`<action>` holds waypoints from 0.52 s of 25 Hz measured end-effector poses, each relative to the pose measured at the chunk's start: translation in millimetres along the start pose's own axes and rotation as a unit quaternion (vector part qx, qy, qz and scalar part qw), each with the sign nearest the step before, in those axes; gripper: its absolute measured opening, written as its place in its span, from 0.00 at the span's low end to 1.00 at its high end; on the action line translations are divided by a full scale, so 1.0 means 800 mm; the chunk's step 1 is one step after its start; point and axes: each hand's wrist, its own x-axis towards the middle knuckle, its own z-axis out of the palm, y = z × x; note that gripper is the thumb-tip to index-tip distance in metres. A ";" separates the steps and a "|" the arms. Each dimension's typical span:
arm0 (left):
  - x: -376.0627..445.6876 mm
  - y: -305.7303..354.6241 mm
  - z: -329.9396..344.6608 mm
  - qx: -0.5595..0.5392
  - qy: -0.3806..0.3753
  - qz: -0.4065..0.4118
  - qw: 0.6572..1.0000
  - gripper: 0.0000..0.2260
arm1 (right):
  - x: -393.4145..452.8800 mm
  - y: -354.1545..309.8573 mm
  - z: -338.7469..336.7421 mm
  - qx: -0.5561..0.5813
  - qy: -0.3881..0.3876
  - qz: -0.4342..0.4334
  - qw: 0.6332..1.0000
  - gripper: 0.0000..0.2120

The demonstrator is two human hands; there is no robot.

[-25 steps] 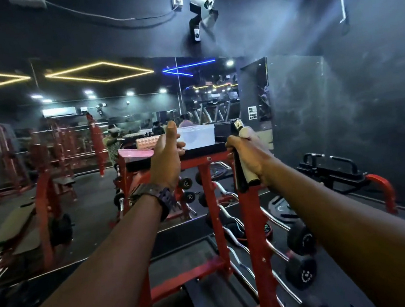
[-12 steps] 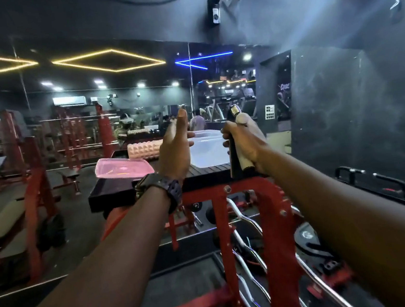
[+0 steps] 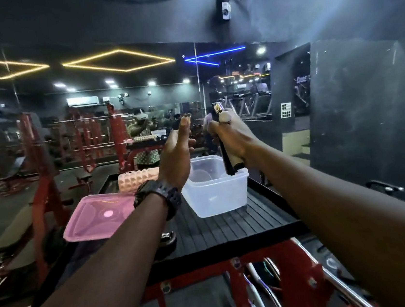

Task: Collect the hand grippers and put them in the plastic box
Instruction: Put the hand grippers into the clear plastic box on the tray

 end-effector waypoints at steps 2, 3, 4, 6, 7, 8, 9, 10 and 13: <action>0.014 -0.013 0.008 0.013 0.013 0.000 1.000 0.33 | 0.025 0.014 -0.001 -0.017 -0.023 -0.013 0.999 0.16; 0.021 -0.016 0.015 0.019 0.023 0.002 1.000 0.31 | 0.041 0.023 -0.002 -0.030 -0.033 -0.021 0.999 0.16; 0.030 -0.020 0.021 0.026 0.034 0.000 0.999 0.30 | 0.054 0.029 -0.003 -0.045 -0.045 -0.034 0.997 0.17; 0.045 -0.030 0.033 0.044 0.051 -0.005 0.998 0.31 | 0.081 0.044 0.003 -0.068 -0.070 -0.058 0.993 0.20; 0.051 -0.037 0.038 0.050 0.058 -0.011 0.997 0.33 | 0.093 0.053 0.009 -0.084 -0.086 -0.072 0.990 0.22; 0.056 -0.043 0.042 0.054 0.060 -0.013 0.997 0.35 | 0.100 0.061 0.014 -0.115 -0.105 -0.086 0.984 0.23; 0.059 -0.049 0.045 0.063 0.064 -0.016 0.996 0.37 | 0.107 0.073 0.021 -0.153 -0.126 -0.099 0.975 0.24; 0.063 -0.056 0.047 0.073 0.071 -0.016 0.995 0.38 | 0.114 0.086 0.027 -0.196 -0.152 -0.114 0.962 0.24; 0.072 -0.071 0.048 0.088 0.084 -0.035 0.992 0.38 | 0.138 0.127 0.044 -0.315 -0.217 -0.145 0.913 0.26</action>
